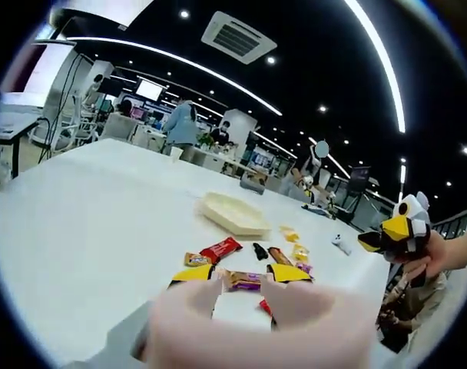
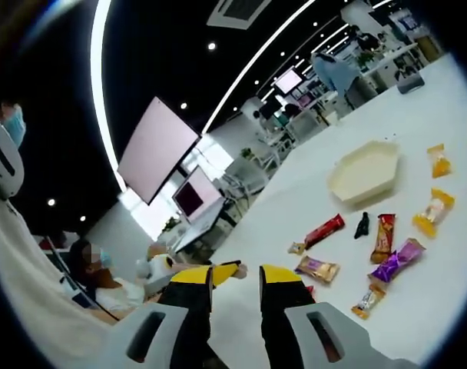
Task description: Place the target food into the container with the food tongs after gripping and lifting it, then release it inside without dropping or visibly crushing the food.
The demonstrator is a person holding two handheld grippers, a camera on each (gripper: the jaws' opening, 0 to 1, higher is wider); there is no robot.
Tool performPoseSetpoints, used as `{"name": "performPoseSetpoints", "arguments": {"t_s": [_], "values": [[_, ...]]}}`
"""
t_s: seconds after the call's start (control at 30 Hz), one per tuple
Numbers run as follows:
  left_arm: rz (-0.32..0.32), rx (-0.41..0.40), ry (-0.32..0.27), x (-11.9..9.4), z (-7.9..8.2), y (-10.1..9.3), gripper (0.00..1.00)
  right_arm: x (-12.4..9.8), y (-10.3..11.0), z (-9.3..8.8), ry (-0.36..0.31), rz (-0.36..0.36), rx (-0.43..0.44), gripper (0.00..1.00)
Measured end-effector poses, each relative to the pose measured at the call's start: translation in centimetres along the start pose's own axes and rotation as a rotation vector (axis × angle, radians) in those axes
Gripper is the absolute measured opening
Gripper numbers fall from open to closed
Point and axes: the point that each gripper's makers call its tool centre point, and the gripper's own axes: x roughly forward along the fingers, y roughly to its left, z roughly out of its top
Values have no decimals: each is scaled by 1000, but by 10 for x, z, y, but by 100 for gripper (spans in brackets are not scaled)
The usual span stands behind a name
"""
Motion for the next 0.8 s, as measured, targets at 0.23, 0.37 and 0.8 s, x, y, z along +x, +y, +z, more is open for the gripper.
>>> {"name": "performPoseSetpoints", "arguments": {"t_s": [0.23,0.37,0.8], "values": [[6,61,25,4,-3,2,25,-2,-2,-2,-4,-12,-1,24],[17,85,31,6,-5,4,25,-4,-2,-2,-5,-18,-1,23],[0,108,61,19,-19,-9,26,-11,-18,-11,23,-76,-2,23]]}}
